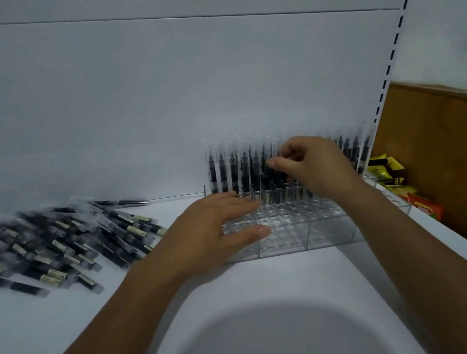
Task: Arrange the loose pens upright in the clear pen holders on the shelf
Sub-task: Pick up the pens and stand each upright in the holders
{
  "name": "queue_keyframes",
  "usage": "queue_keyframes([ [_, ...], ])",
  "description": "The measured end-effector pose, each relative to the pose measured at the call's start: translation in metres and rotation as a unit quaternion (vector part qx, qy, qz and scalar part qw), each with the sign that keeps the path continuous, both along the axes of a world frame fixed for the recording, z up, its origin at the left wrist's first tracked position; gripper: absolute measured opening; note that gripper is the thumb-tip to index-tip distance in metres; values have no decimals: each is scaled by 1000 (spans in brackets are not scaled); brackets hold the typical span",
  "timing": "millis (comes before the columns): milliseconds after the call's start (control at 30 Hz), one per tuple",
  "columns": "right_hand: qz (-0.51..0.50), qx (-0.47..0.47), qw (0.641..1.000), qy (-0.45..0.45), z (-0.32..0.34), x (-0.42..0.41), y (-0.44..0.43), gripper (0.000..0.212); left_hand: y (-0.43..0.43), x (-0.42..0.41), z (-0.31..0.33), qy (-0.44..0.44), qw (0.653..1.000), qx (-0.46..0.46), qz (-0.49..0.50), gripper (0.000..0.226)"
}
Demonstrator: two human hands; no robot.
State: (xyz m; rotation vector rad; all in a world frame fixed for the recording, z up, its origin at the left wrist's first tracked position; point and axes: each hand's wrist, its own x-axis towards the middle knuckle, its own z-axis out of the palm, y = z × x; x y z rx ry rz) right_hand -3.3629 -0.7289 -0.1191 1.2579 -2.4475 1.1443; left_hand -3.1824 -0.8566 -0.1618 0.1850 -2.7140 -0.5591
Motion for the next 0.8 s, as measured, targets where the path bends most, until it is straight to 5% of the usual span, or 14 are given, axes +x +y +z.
queue_keyframes([
  [300, -22, 90, 996, 11, 16, 8, 35, 30, 4, 7, 12, -1, 998, 60, -1, 58],
  [433, 46, 113, 992, 21, 39, 34, 28, 22, -12, 24, 31, 13, 998, 53, 41, 50],
  [800, 195, 277, 936, 97, 28, 129, -97, 27, -81, 141, -9, 147, 931, 27, 333, 18],
])
